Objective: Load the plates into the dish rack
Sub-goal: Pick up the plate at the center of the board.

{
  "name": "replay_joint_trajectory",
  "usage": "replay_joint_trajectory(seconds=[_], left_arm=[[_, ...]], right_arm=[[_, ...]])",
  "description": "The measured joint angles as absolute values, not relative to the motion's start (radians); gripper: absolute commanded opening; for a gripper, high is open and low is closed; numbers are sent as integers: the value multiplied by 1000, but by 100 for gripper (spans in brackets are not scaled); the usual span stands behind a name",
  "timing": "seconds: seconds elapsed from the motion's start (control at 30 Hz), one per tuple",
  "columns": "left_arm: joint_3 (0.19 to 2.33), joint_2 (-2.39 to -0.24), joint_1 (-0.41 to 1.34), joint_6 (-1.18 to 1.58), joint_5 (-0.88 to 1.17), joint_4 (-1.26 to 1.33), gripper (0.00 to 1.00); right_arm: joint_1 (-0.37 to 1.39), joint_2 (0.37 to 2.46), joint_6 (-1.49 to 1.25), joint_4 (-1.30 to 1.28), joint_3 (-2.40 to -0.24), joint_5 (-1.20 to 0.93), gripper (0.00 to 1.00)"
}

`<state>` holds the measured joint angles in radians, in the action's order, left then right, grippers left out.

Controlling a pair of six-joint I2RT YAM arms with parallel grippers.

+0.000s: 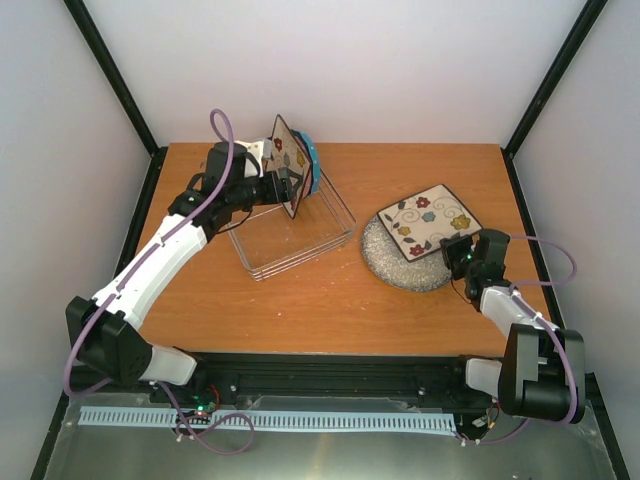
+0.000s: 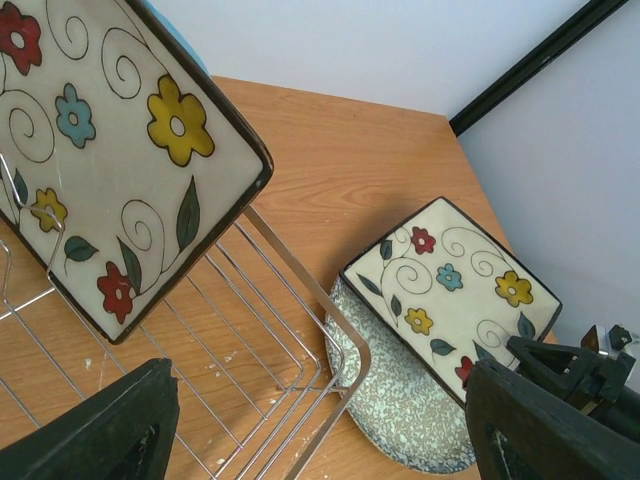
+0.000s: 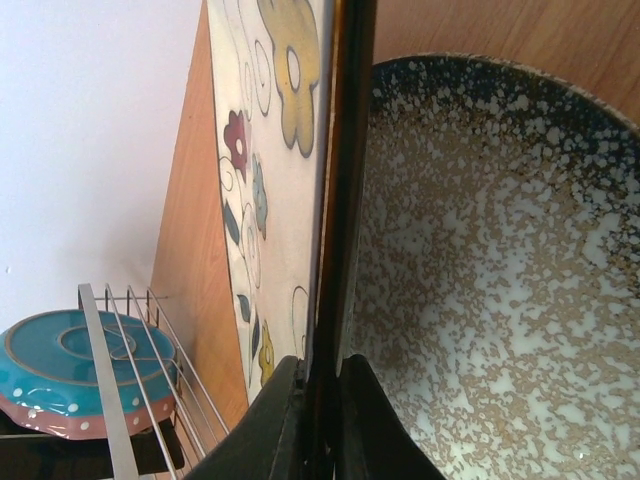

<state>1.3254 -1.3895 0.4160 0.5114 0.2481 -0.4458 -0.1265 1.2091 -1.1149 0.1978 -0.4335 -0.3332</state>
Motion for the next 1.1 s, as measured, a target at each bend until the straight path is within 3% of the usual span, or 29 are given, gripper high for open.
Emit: replay_joint_trajectory(seconds=[0.73, 1.1], left_arm=[[1305, -1356, 395, 525, 248, -457, 95], [1246, -1345, 117, 564, 319, -472, 100]], right_arm=[[-131, 1199, -1098, 202, -541, -443, 3], [-126, 1169, -1027, 109, -752, -498, 3]])
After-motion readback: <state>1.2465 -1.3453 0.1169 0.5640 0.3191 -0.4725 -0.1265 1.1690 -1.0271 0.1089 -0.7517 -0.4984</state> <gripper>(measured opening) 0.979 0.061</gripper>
